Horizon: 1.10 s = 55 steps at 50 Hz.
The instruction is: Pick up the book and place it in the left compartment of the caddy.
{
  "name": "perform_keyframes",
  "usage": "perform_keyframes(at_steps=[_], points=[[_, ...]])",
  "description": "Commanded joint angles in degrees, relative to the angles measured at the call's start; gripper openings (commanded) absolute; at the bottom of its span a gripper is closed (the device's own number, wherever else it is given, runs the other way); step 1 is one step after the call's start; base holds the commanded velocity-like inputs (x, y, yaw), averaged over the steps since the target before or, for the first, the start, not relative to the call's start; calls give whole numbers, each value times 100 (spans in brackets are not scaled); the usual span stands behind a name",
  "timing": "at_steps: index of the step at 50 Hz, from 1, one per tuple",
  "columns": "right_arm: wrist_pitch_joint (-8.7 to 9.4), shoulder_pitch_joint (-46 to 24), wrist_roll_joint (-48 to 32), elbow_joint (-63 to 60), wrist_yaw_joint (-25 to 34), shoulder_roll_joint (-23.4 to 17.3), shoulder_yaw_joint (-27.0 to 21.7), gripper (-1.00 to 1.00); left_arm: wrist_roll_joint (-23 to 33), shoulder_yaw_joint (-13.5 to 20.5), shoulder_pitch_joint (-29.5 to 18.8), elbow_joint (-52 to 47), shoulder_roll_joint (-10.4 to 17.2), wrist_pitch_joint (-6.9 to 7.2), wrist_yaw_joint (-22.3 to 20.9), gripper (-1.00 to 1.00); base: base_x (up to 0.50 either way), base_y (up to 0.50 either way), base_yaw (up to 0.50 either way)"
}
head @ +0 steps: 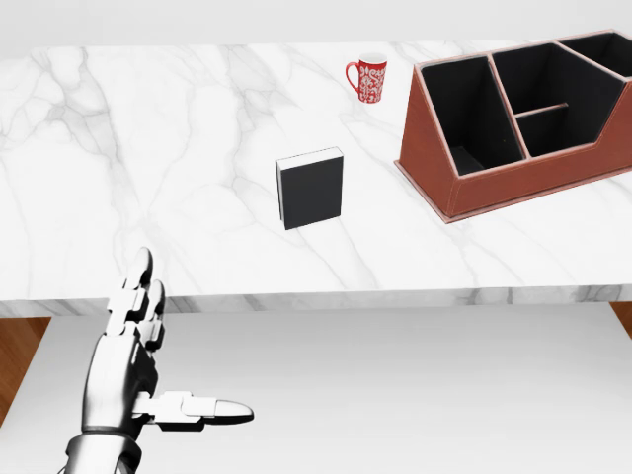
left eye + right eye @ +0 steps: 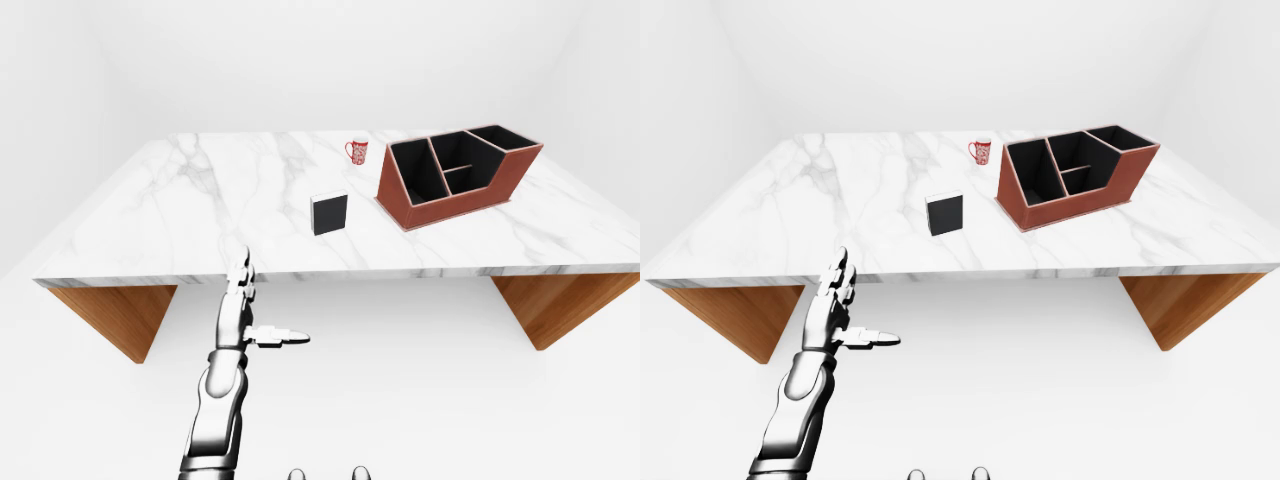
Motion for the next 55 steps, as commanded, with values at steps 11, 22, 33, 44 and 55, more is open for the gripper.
perform_keyframes(at_steps=[11,22,33,44,55], points=[[0,45,72,-39,66,14,-18,100,19,-1,-1,18,1,0,37,100,0,0,0],[0,48,57,-97,109,28,-45,100,30,1,-39,93,11,0,17,100,0,0,0],[0,49,32,-116,171,65,-33,100,47,-4,-42,119,12,0,-1,100,0,0,0],[0,71,20,-166,192,94,-25,100,65,-22,-12,71,4,0,-9,100,0,0,0],[0,36,-20,-105,226,107,-6,100,81,-25,-9,53,-1,0,9,100,0,0,7]])
